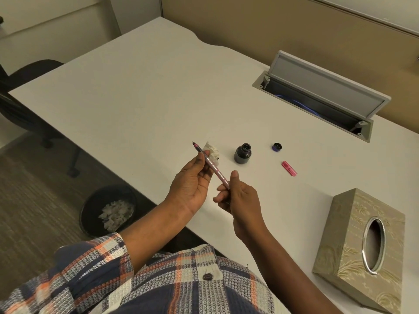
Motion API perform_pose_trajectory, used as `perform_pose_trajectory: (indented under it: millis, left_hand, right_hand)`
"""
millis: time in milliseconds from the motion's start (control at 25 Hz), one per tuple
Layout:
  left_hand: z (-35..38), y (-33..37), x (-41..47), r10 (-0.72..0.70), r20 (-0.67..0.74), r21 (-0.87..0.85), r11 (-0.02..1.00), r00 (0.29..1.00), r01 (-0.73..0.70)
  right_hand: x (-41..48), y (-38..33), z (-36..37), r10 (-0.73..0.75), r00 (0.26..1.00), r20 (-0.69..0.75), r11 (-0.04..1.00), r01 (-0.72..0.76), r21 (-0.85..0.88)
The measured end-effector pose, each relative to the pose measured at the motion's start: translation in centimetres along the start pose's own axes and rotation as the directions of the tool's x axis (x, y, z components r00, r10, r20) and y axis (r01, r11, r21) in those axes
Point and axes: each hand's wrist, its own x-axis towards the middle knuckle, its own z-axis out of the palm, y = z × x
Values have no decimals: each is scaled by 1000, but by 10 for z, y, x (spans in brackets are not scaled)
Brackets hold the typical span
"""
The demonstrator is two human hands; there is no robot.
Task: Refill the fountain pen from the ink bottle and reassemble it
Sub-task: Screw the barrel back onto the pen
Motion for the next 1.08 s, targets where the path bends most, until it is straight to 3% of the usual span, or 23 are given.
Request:
perform_pose_trajectory:
  millis: [280,520,800,1080]
  left_hand:
    - [-1,0,3,-12,-16,-1,1000,1000,12]
    - [0,-3,1,-24,16,24,999,1000,24]
    - [-5,-2,2,-17,-18,25,1000,1000,18]
    - [-7,-4,0,-35,16,19,999,999,35]
  right_hand:
    - [1,0,-4,-122,991,-47,992,124,31]
    - [2,1,-3,19,997,-78,999,-17,28]
    - [1,5,-3,-107,993,-55,994,109,34]
    - [-3,7,-2,-20,998,-60,1000,20,-4]
